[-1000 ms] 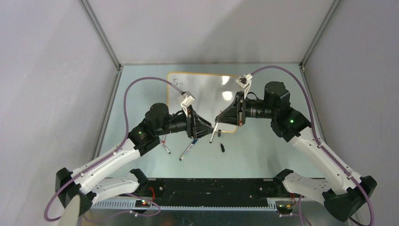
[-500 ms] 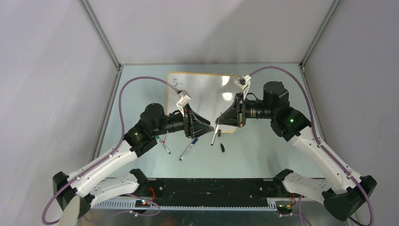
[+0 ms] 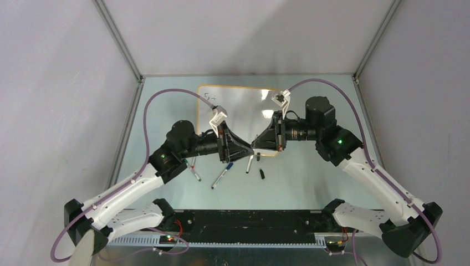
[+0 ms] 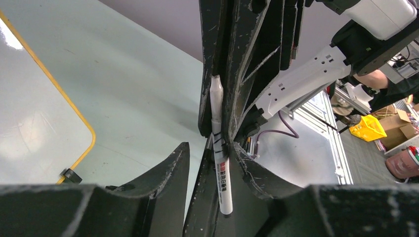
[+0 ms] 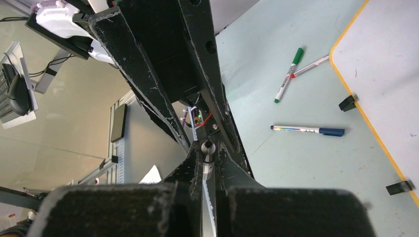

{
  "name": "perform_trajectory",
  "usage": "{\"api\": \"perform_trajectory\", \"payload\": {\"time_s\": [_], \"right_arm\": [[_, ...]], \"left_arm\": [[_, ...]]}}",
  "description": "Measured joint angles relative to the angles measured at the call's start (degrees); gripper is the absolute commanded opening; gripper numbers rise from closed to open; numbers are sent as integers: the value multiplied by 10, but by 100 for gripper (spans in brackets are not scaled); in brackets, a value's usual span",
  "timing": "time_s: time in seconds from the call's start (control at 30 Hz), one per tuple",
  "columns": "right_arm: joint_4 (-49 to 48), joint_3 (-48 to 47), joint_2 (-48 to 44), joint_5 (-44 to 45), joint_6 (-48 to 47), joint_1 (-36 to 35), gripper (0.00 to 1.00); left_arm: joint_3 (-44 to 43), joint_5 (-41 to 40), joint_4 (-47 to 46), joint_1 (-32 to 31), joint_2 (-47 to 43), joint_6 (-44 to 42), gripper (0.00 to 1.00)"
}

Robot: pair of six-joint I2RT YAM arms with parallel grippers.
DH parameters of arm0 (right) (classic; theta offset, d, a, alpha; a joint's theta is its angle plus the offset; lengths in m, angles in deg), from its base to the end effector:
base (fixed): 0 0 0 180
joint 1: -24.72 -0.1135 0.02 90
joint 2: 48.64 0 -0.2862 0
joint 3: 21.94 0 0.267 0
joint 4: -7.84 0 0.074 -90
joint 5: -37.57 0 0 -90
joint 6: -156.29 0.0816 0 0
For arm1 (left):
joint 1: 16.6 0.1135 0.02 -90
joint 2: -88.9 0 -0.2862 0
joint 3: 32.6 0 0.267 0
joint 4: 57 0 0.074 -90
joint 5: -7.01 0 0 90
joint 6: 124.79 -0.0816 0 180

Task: Write a sentence on the whiteboard
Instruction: Pass from the right arm to the left

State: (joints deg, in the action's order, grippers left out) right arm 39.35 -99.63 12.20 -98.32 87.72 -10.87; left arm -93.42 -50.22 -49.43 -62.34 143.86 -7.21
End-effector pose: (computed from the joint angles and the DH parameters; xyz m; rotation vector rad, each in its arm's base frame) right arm 0.1795 0.2005 0.4077 -0.8463 1.8000 1.4000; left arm 0.1525 -0.2198 0.3708 0.7603 1.6298 -1.4101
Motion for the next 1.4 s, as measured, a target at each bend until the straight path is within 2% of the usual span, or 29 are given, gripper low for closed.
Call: {"api": "perform_trajectory", "payload": {"time_s": [0.23, 0.3, 0.4, 0.47, 0.5, 0.53, 0.57, 0.6, 0.67, 0.73, 0.87, 1.2, 1.3, 1.4], "right_arm": [[-4, -9, 17, 7, 2, -17, 0], [-3, -13, 21, 9, 2, -19, 0], [0, -17, 24, 13, 1, -20, 1], [1, -18, 23, 14, 2, -20, 5], [2, -19, 24, 16, 3, -20, 8], [3, -19, 23, 16, 4, -20, 20], [4, -19, 24, 17, 4, -20, 28], [5, -19, 24, 17, 7, -19, 43], [6, -21, 24, 18, 9, -19, 55], [2, -24, 23, 38, 10, -13, 61], [-2, -25, 14, 60, 18, -6, 65], [-31, -10, -63, 93, 51, 37, 67], [-39, 9, -76, 115, 60, 47, 67], [-67, 69, -111, 138, 77, 64, 68]], "left_arm": [[-12, 9, -1, 0, 9, 0, 35], [-14, 11, 0, -1, 10, 0, 26], [-14, 13, 0, -1, 10, 3, 3], [-14, 14, 0, 0, 11, 6, 0], [-14, 15, 0, 0, 12, 5, 0], [-14, 15, 0, 1, 12, 6, 0], [-14, 15, 0, 1, 13, 6, 0], [-14, 14, 0, 1, 13, 6, 0], [-14, 13, 0, 1, 13, 7, 0], [-14, 17, -4, -2, 12, 10, 0], [-14, 13, -7, -6, 14, 11, 0], [-14, -16, -22, -6, 19, 21, 0], [-14, -37, -30, -5, 25, 28, 0], [-10, -73, -41, -2, 30, 46, 0]]}}
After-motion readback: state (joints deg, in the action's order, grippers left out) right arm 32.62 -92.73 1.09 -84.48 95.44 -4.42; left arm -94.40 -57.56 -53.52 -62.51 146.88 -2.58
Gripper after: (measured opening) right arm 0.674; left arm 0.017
